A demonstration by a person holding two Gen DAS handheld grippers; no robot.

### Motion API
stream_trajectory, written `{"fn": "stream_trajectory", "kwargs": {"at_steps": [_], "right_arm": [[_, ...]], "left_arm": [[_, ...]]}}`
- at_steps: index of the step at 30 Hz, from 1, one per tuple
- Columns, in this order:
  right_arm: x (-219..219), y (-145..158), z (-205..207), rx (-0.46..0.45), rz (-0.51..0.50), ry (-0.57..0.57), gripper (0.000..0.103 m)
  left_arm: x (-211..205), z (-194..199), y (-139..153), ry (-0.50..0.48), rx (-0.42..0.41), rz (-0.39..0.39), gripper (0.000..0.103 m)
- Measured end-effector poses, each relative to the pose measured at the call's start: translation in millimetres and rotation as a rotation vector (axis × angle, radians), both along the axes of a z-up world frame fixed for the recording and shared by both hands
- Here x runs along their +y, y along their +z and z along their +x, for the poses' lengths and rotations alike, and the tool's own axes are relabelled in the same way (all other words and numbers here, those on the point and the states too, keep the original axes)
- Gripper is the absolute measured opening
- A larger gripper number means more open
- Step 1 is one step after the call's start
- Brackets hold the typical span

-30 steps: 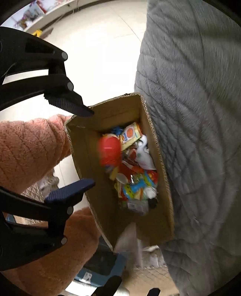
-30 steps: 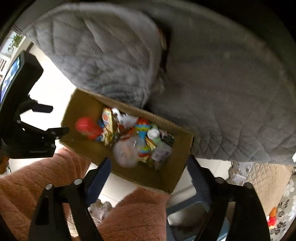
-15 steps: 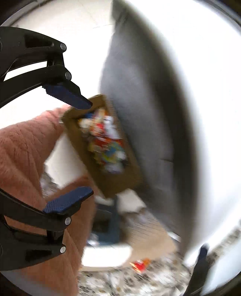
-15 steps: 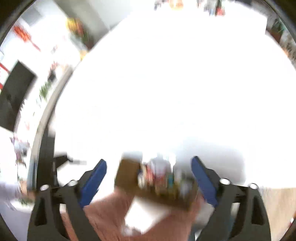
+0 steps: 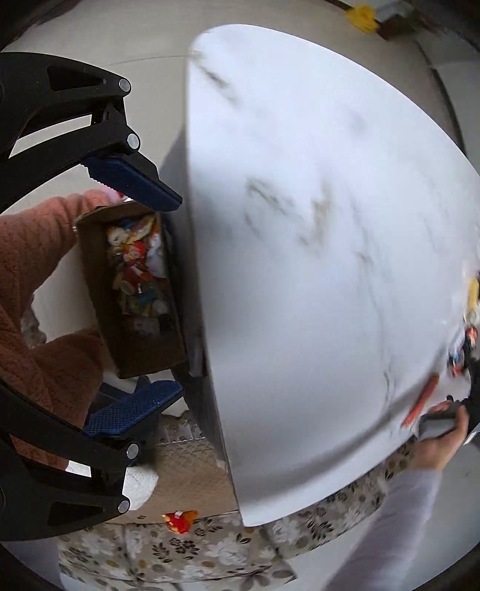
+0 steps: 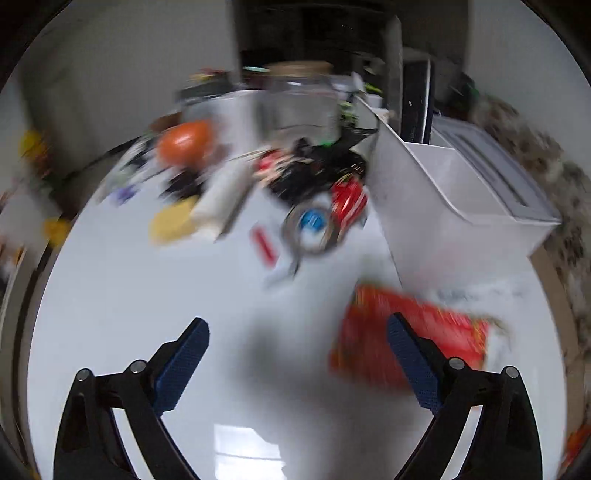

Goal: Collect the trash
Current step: 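Grasp the tape roll with the right gripper while the left grasps the white-red container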

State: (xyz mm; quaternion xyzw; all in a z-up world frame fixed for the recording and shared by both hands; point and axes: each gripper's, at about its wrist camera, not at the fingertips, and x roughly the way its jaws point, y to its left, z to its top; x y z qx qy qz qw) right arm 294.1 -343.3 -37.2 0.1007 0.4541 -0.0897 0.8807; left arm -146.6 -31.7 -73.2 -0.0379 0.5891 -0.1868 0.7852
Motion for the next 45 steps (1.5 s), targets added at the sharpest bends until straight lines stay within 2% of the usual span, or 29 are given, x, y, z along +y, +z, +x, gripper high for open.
{"fn": "stream_trajectory", "kwargs": {"at_steps": [2, 3, 6, 8, 9, 11, 12, 13, 16, 20, 24, 26, 28, 30, 32, 33, 35, 39, 41, 45], "right_arm": [[-10.7, -2.3, 21.4, -0.004, 0.016, -0.096, 0.091], [-12.9, -4.4, 33.0, -0.003, -0.005, -0.15, 0.091], [-12.7, -15.9, 60.3, 0.017, -0.082, -0.205, 0.091], [-10.9, -25.0, 72.6, 0.055, -0.074, -0.201, 0.071], [-13.2, -26.1, 71.9, 0.037, -0.019, -0.193, 0.049], [-18.0, -27.8, 64.0, 0.051, 0.048, -0.203, 0.021], [-19.7, -29.1, 57.0, 0.066, 0.098, -0.169, 0.012], [-19.9, -29.7, 50.2, 0.073, 0.135, -0.134, 0.009], [-11.2, -26.4, 17.3, 0.092, 0.136, -0.012, 0.008], [-5.5, -12.3, -33.7, 0.072, 0.247, 0.089, 0.008], [-3.0, 18.4, -115.3, 0.025, 0.32, 0.19, 0.008], [-1.0, 31.5, -151.3, 0.002, 0.341, 0.214, 0.008], [-9.6, 44.2, -196.0, -0.022, 0.353, 0.223, 0.008], [-18.7, 58.3, -244.3, -0.066, 0.33, 0.214, 0.008], [-25.7, 64.9, -274.9, -0.091, 0.316, 0.192, 0.008], [-29.0, 67.7, -298.0, -0.103, 0.3, 0.178, 0.008], [-34.3, 67.2, -327.5, -0.106, 0.276, 0.155, 0.008], [-42.9, 61.0, -368.6, -0.082, 0.293, 0.132, 0.008], [-47.6, 59.9, -385.5, -0.078, 0.293, 0.124, 0.008], [-53.5, 58.6, -410.1, -0.057, 0.288, 0.113, 0.008]], "left_arm": [[7.3, 0.1, 1.9, 0.027, 0.012, 0.007, 0.091], [11.0, 0.4, 1.1, 0.043, 0.019, 0.014, 0.091], [19.3, 5.7, 0.5, 0.082, 0.043, 0.018, 0.091], [24.8, 11.0, -5.1, 0.104, 0.075, 0.015, 0.09], [27.1, 13.9, -7.5, 0.116, 0.09, 0.016, 0.09], [30.1, 19.8, -6.1, 0.12, 0.1, 0.011, 0.09], [34.3, 21.8, -2.8, 0.116, 0.094, 0.005, 0.09], [33.7, 24.9, 3.9, 0.107, 0.077, 0.003, 0.09], [29.0, 32.0, 23.5, 0.066, 0.012, 0.003, 0.09], [26.7, 46.5, 38.5, 0.056, -0.026, -0.036, 0.091], [10.1, 86.5, 49.4, 0.017, -0.092, -0.043, 0.091], [-11.3, 125.3, 55.4, -0.023, -0.159, -0.021, 0.091], [-28.6, 163.0, 58.5, -0.053, -0.203, -0.035, 0.091], [-62.4, 210.8, 61.2, -0.045, -0.259, -0.019, 0.091], [-94.3, 261.5, 58.4, -0.023, -0.278, -0.007, 0.09], [-115.0, 292.0, 53.4, 0.001, -0.273, -0.005, 0.09], [-159.3, 347.8, 38.9, 0.046, -0.271, 0.051, 0.091], [-210.8, 422.6, 12.3, 0.132, -0.253, 0.175, 0.091], [-227.7, 450.9, 3.7, 0.168, -0.247, 0.225, 0.09], [-237.7, 484.3, -7.5, 0.247, -0.202, 0.235, 0.09]]}}
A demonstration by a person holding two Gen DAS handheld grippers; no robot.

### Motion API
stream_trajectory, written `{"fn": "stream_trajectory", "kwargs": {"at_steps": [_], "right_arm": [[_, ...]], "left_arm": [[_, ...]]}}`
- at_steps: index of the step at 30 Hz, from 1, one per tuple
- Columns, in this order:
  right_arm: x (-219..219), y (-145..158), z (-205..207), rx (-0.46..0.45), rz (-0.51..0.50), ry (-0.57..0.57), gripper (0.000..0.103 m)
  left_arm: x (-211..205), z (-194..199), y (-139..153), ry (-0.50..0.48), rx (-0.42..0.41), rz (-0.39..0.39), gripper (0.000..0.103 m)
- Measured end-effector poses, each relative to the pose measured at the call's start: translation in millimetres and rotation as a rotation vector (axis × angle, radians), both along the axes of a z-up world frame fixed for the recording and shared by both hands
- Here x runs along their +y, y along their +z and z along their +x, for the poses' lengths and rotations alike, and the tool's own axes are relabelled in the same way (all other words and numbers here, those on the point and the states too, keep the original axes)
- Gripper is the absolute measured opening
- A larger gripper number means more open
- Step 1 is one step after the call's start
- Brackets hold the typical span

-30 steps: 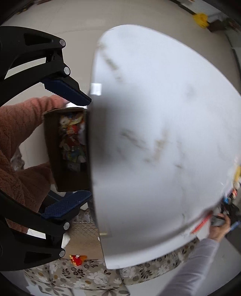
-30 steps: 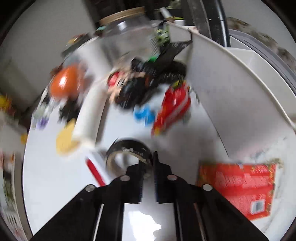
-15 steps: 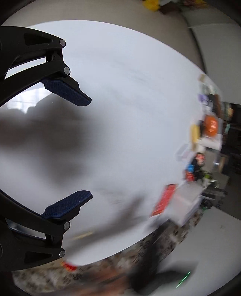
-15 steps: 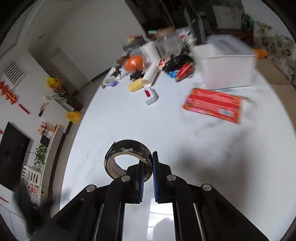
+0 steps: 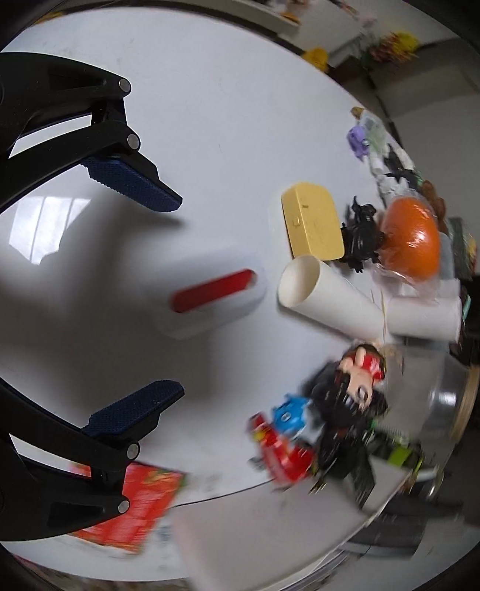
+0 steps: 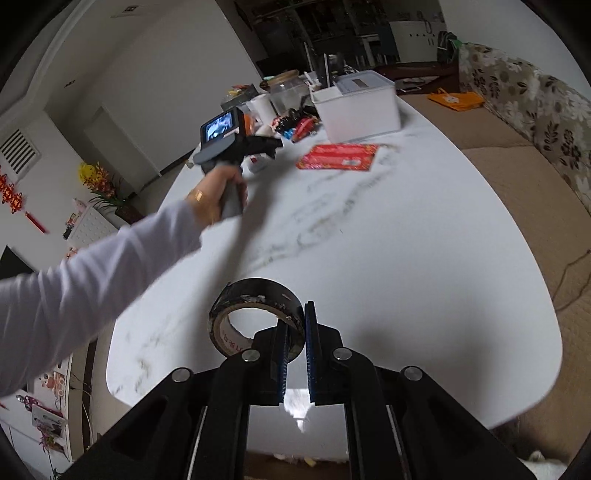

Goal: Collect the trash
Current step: 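Grasp the tape roll with the right gripper while the left grasps the white-red container, then carry tape roll and white-red container to the box and release both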

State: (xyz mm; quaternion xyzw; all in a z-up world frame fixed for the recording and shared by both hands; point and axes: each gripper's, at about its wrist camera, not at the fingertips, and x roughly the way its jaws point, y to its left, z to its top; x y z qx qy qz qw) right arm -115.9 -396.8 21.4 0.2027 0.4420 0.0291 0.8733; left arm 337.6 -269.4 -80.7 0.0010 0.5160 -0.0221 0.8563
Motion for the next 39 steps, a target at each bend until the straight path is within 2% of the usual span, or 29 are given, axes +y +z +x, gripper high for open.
{"fn": "stream_trajectory", "kwargs": {"at_steps": [2, 4, 5, 10, 13, 16, 21, 25, 28, 31, 32, 36, 39], "right_arm": [[-3.2, -0.1, -12.1, 0.01, -0.002, -0.002, 0.008], [-4.1, 0.3, -15.8, 0.009, -0.01, -0.007, 0.008], [-4.2, 0.7, -17.1, 0.006, -0.011, -0.008, 0.008], [4.5, 4.5, -12.4, -0.024, 0.001, 0.0, 0.008], [17.2, 10.1, -7.4, -0.042, -0.02, 0.02, 0.008], [32.6, 13.6, -4.6, -0.043, -0.03, 0.051, 0.008], [63.1, 13.3, -5.8, -0.004, -0.069, 0.133, 0.008], [88.4, 12.1, -9.5, 0.027, -0.096, 0.188, 0.008], [109.7, 7.8, -10.8, 0.051, -0.098, 0.234, 0.008], [128.5, 3.5, -11.4, 0.077, -0.079, 0.274, 0.008], [136.7, 2.3, -12.4, 0.083, -0.084, 0.293, 0.008], [162.0, 0.3, -15.0, 0.096, -0.085, 0.352, 0.008], [172.3, 0.4, -17.2, 0.098, -0.086, 0.384, 0.008]], "left_arm": [[0.6, 3.4, -4.8, 0.033, 0.008, 0.022, 0.081], [-3.2, 2.8, -2.2, 0.022, -0.021, 0.026, 0.064], [-4.9, 2.2, -0.7, 0.011, -0.025, 0.028, 0.044], [0.8, -10.8, 5.5, -0.022, -0.026, 0.038, 0.044], [13.4, -35.9, 19.9, -0.062, -0.055, 0.041, 0.044], [35.6, -80.8, 38.4, -0.117, -0.078, 0.018, 0.044], [85.7, -181.9, 59.2, -0.223, -0.114, 0.048, 0.04], [149.3, -270.8, 61.2, -0.258, -0.066, 0.03, 0.039], [190.7, -319.3, 54.7, -0.265, -0.042, 0.061, 0.038], [232.4, -356.5, 49.4, -0.241, 0.0, -0.024, 0.037], [238.4, -361.9, 49.0, -0.243, 0.0, -0.032, 0.037], [265.8, -382.6, 55.2, -0.231, 0.02, -0.145, 0.037], [274.6, -393.9, 69.3, -0.237, 0.003, -0.167, 0.036]]}}
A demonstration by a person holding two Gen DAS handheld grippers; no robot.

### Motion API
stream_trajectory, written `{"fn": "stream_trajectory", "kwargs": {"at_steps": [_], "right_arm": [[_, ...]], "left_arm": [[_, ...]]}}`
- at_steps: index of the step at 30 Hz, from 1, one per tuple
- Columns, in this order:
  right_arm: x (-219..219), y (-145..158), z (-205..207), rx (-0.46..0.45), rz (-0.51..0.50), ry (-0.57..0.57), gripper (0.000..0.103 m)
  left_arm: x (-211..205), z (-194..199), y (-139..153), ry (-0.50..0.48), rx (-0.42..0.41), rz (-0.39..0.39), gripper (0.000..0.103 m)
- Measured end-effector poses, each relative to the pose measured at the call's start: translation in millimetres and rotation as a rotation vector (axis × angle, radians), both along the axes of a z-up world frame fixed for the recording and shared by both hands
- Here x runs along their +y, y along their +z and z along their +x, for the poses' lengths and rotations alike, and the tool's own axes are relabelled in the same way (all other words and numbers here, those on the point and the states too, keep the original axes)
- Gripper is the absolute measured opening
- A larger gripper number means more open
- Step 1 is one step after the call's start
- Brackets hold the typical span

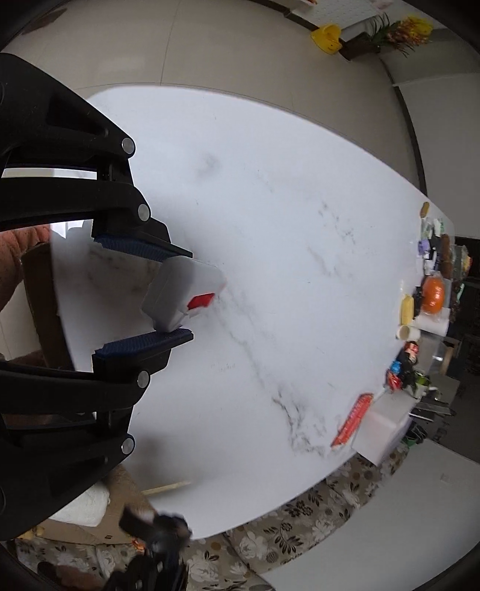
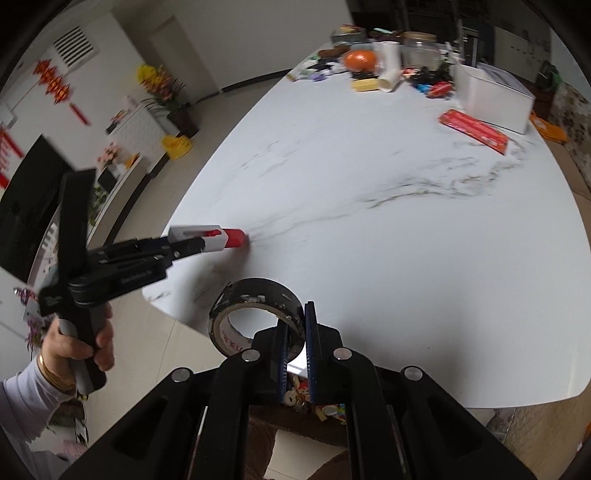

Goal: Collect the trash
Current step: 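Carry tape roll and white-red container to the box and release both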

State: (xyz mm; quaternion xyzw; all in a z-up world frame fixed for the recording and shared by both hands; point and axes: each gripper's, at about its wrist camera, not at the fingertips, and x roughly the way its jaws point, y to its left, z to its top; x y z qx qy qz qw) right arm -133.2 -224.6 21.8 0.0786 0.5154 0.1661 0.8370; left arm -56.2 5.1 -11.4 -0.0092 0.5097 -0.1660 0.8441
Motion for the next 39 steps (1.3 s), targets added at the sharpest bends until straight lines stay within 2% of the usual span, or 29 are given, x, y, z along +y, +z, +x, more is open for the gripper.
{"fn": "stream_trajectory", "kwargs": {"at_steps": [2, 3, 5, 8, 9, 11, 15, 20, 24, 26, 30, 32, 36, 37, 38, 39], "right_arm": [[5.4, -1.9, -1.8, 0.006, -0.004, 0.026, 0.008], [7.1, -3.0, -3.0, 0.009, -0.007, 0.033, 0.008], [10.0, -5.7, -6.5, 0.022, -0.005, 0.052, 0.008], [12.3, -13.9, -8.7, 0.042, -0.003, 0.055, 0.008], [12.4, -16.3, -8.4, 0.05, 0.003, 0.046, 0.008], [13.2, -16.2, -10.1, 0.054, 0.008, 0.045, 0.008], [11.7, -14.9, -15.2, 0.06, -0.003, 0.053, 0.008], [12.6, -17.6, -24.4, 0.086, -0.003, 0.08, 0.008], [18.5, -31.4, -35.5, 0.136, -0.026, 0.124, 0.008], [22.7, -45.4, -43.0, 0.176, -0.041, 0.14, 0.008], [28.6, -79.6, -54.2, 0.24, -0.061, 0.152, 0.008], [30.7, -103.0, -59.0, 0.255, -0.078, 0.16, 0.008], [28.7, -148.2, -64.5, 0.262, -0.134, 0.168, 0.008], [26.1, -167.1, -66.0, 0.269, -0.143, 0.161, 0.011], [23.6, -184.6, -67.4, 0.267, -0.158, 0.148, 0.018], [22.6, -199.3, -68.8, 0.271, -0.18, 0.135, 0.056]], "left_arm": [[2.0, -10.0, 7.9, -0.017, -0.013, -0.004, 0.031], [2.7, -14.5, 10.5, -0.025, -0.009, -0.001, 0.02], [5.0, -21.4, 10.6, -0.042, 0.019, -0.021, 0.02], [7.4, -29.1, -1.4, -0.053, 0.014, -0.012, 0.02], [9.0, -25.0, -10.2, -0.036, 0.045, -0.023, 0.02], [15.6, -21.4, -15.6, -0.006, 0.085, -0.091, 0.02], [15.6, -29.9, 1.9, -0.025, 0.041, -0.1, 0.02], [18.5, -49.1, 25.4, -0.065, 0.039, -0.108, 0.02], [19.7, -72.6, 26.1, -0.099, 0.105, -0.135, 0.02], [12.6, -88.2, 21.0, -0.137, 0.137, -0.122, 0.02], [-6.0, -112.4, -21.0, -0.185, 0.25, -0.09, 0.02], [-14.1, -119.5, -47.6, -0.205, 0.273, -0.063, 0.02], [-21.4, -124.6, -133.6, -0.168, 0.396, -0.017, 0.02], [-22.6, -123.9, -156.1, -0.158, 0.428, -0.012, 0.02], [-24.3, -124.0, -184.4, -0.136, 0.449, 0.01, 0.02], [-25.0, -123.0, -202.4, -0.118, 0.464, 0.029, 0.025]]}}
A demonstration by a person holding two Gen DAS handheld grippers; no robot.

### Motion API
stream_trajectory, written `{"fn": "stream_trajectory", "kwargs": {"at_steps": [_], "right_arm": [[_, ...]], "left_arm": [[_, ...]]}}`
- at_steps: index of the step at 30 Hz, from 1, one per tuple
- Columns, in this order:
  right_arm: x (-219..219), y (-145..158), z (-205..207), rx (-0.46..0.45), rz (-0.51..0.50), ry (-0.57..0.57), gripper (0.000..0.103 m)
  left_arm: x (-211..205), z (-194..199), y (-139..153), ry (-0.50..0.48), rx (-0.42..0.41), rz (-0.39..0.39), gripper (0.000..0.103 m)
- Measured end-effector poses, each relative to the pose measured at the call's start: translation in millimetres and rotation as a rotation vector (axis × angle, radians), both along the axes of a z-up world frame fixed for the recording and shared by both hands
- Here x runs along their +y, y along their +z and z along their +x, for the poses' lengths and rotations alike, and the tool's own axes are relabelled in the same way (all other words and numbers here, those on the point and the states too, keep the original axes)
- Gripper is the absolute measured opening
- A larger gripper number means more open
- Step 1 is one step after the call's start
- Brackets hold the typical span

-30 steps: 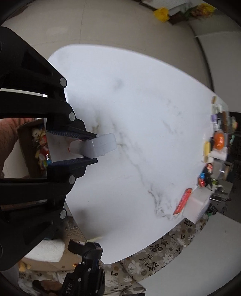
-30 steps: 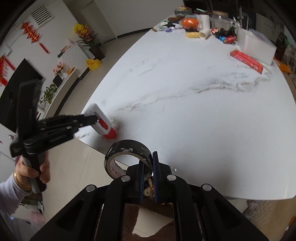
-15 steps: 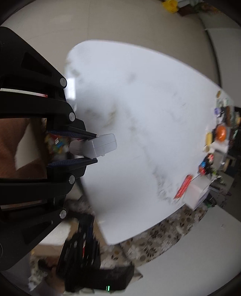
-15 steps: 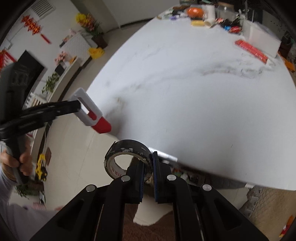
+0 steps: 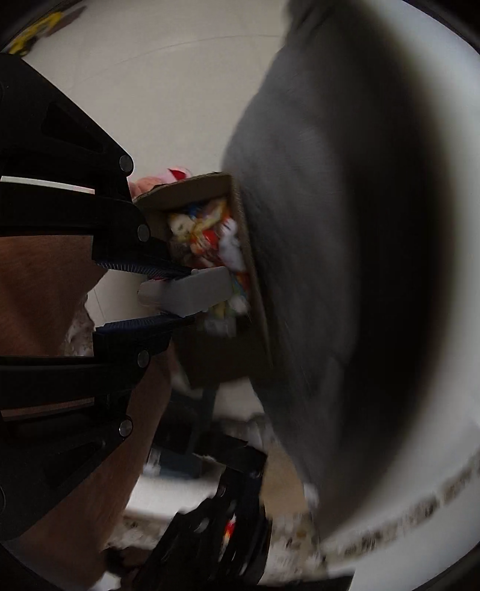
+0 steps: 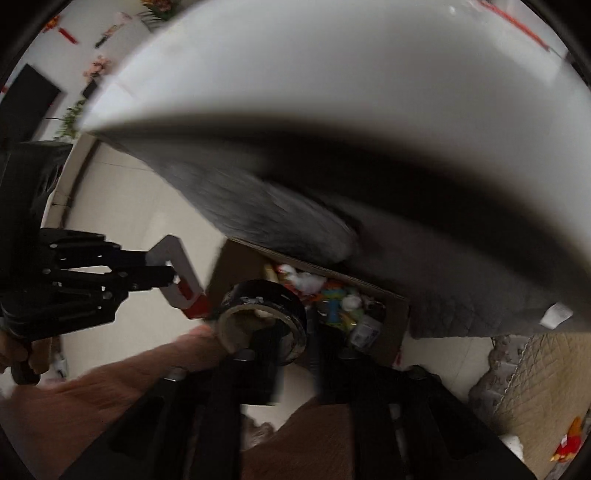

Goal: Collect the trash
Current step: 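Carry tape roll and white-red container to the box and release both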

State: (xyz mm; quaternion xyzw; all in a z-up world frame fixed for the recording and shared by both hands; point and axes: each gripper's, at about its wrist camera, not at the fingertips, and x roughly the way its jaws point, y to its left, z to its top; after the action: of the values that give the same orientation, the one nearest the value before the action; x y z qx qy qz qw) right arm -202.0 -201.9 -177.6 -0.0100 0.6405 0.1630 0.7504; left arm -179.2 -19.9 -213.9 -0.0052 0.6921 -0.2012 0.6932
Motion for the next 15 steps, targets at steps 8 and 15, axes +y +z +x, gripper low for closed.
{"fn": "stream_trajectory", "kwargs": {"at_steps": [8, 15], "right_arm": [[-8.5, -88.3, -17.0, 0.179, -0.173, -0.02, 0.064], [-15.6, -61.6, -3.9, 0.153, -0.136, -0.049, 0.073]], "left_arm": [[-3.4, -3.6, -121.0, 0.05, 0.243, 0.205, 0.078], [-9.1, 0.7, -77.9, -0.002, 0.167, 0.211, 0.08]]}}
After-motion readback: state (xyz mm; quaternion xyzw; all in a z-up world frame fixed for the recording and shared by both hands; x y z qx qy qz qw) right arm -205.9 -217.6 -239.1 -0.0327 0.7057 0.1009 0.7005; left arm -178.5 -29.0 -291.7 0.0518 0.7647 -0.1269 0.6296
